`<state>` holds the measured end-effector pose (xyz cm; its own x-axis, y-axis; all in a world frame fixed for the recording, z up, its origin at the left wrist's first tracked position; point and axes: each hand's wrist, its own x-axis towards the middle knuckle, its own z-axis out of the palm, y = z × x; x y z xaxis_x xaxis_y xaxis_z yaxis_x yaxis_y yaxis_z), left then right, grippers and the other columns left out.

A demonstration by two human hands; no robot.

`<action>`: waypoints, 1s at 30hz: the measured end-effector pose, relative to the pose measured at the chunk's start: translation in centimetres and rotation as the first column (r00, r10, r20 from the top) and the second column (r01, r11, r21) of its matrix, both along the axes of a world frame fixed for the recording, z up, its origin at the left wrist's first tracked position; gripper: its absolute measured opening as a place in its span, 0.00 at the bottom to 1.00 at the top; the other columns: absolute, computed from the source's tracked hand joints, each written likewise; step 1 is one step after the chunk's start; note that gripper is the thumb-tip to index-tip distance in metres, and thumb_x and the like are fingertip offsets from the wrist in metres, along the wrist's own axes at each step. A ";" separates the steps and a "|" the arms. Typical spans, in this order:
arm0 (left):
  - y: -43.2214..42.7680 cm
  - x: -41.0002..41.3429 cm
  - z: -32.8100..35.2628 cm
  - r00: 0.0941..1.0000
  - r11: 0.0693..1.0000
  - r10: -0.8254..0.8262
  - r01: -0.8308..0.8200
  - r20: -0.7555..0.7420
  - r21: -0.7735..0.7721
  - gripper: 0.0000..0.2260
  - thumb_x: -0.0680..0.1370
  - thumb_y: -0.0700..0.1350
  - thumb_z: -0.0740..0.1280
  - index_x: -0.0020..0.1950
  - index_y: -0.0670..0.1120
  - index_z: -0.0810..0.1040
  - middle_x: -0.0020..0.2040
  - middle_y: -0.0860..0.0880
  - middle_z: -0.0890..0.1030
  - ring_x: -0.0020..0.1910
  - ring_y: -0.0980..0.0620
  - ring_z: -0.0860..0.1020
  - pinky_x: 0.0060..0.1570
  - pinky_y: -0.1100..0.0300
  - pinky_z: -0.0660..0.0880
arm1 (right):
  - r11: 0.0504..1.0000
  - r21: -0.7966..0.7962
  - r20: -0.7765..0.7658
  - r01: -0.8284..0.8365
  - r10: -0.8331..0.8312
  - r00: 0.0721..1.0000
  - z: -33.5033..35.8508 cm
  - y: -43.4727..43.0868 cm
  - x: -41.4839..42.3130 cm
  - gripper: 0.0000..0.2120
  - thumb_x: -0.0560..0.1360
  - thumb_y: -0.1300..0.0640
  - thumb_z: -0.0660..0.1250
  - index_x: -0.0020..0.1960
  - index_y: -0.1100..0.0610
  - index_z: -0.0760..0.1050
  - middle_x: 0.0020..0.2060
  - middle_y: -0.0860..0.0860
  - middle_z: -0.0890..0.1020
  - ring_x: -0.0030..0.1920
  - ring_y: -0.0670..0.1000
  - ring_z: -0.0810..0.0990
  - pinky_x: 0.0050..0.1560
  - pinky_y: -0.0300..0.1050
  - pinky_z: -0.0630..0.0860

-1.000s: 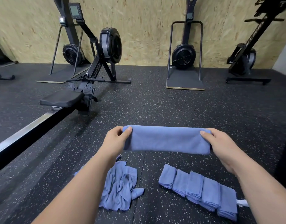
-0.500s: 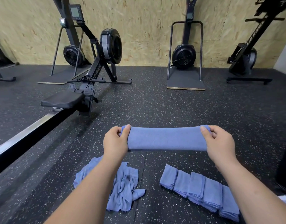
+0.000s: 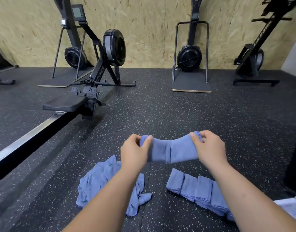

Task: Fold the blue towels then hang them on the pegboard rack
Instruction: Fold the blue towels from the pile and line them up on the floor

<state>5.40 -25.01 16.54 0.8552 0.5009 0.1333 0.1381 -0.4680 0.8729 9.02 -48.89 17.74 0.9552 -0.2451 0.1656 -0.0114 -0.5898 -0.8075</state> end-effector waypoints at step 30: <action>-1.9 -7.3 0.8 0.893 0.685 -0.444 0.287 -0.072 -0.669 0.21 0.75 0.50 0.69 0.68 0.54 0.71 0.52 0.48 0.80 0.45 0.50 0.76 0.47 0.54 0.74 | 0.773 0.632 -0.159 -0.054 0.197 0.967 -1.2 5.5 -9.7 0.28 0.83 0.60 0.69 0.76 0.37 0.69 0.64 0.50 0.84 0.60 0.51 0.86 0.66 0.60 0.81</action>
<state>-1.92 -26.90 17.34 0.9536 0.0405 -0.2984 0.2917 0.1215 0.9488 -0.68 -43.38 16.51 0.9782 -0.1010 -0.1815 -0.1796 0.0279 -0.9833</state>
